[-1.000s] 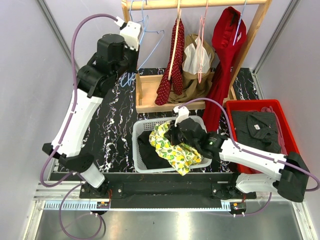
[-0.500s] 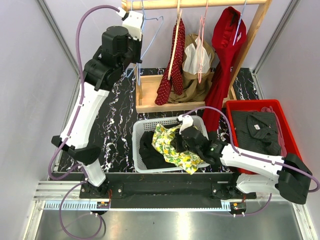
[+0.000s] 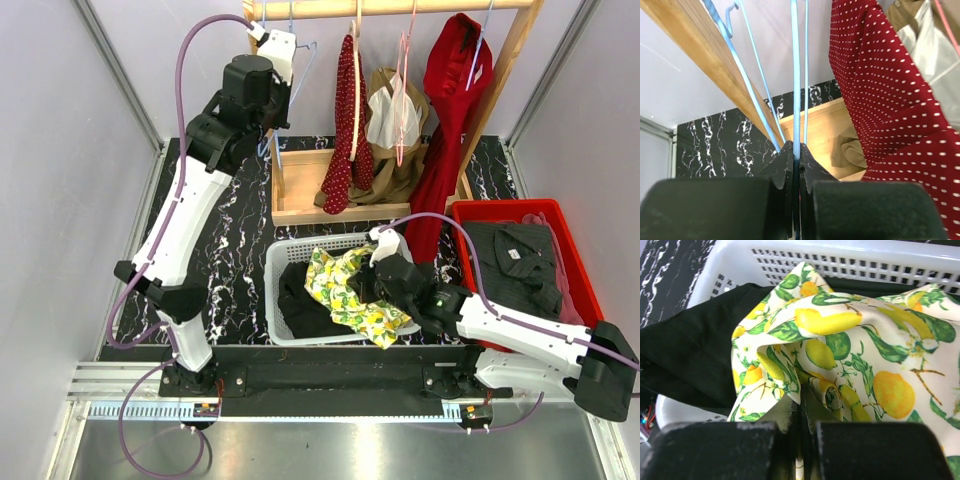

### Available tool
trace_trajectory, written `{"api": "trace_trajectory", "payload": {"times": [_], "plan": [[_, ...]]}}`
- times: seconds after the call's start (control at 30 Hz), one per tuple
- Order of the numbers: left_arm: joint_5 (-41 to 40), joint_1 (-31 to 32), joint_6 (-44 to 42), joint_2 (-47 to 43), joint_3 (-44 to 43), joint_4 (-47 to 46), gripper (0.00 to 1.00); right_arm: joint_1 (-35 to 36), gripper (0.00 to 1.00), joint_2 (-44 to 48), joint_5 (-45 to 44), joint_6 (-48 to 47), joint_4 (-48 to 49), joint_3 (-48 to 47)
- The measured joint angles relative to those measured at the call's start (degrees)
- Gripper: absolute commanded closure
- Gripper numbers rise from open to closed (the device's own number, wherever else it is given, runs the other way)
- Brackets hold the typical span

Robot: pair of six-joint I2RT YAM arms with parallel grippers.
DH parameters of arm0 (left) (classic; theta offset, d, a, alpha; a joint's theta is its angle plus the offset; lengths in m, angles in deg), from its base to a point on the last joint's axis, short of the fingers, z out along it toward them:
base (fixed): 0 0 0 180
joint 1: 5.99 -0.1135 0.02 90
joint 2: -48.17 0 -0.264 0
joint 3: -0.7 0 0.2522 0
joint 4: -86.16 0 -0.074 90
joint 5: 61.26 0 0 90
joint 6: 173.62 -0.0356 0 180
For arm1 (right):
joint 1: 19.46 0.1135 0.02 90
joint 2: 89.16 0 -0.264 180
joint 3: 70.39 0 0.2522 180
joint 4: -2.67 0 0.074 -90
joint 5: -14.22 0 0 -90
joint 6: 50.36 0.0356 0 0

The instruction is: Remove the skirt from the hanger

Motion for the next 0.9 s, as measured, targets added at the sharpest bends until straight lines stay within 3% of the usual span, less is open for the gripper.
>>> {"api": "trace_trajectory", "payload": {"times": [0.23, 0.3, 0.33, 0.37, 0.4, 0.5, 0.53, 0.57, 0.63, 0.67, 0.77, 0.9], "plan": [[-3.08, 0.0, -0.15, -3.04, 7.32, -0.02, 1.0, -0.39, 1.0, 1.9, -2.49, -1.16, -3.8, -1.88], [-3.76, 0.0, -0.15, -4.63, 9.64, -0.07, 0.93, -0.44, 1.0, 2.43, -2.82, -1.57, -4.57, -3.32], [-3.87, 0.0, -0.13, -5.33, 10.43, -0.17, 0.82, -0.44, 0.98, 2.75, -3.06, -1.73, -4.72, -3.96], [-3.91, 0.0, -0.13, -5.84, 10.75, -0.17, 0.5, -0.44, 0.92, 3.02, -3.17, -1.79, -4.85, -4.44], [-3.91, 0.0, 0.09, -6.49, 11.04, 0.0, 0.34, -0.44, 0.91, 3.3, -3.32, -1.92, -4.83, -4.87], [-3.91, 0.0, -0.31, -7.72, 11.06, 0.37, 0.04, -0.46, 0.77, 3.76, -3.72, -2.19, -4.87, -5.64], [-3.96, 0.0, -0.26, -7.89, 10.84, 0.44, 0.03, -0.46, 0.69, 3.8, -3.74, -2.16, -4.9, -5.64], [-3.89, 0.0, -0.09, -7.96, 10.43, 0.42, 0.02, -0.48, 0.53, 3.85, -3.74, -2.23, -5.14, -5.64], [-3.76, 0.0, -0.42, -8.0, 9.64, 0.48, 0.01, -0.48, 0.38, 4.0, -4.13, -2.32, -5.86, -5.64], [-3.69, 0.0, -0.46, -8.0, 9.01, 0.52, 0.01, -0.5, 0.23, 4.17, -4.31, -2.56, -6.32, -5.64], [-3.28, 0.0, -0.59, -8.28, 7.19, 0.5, 0.01, -0.57, 0.08, 4.63, -6.29, -3.65, -8.96, -6.6], [-2.45, 0.61, -1.29, -9.88, 4.48, 0.31, 0.01, -0.66, 0.07, 4.66, -10.21, -6.32, -15.15, -12.2]]}}
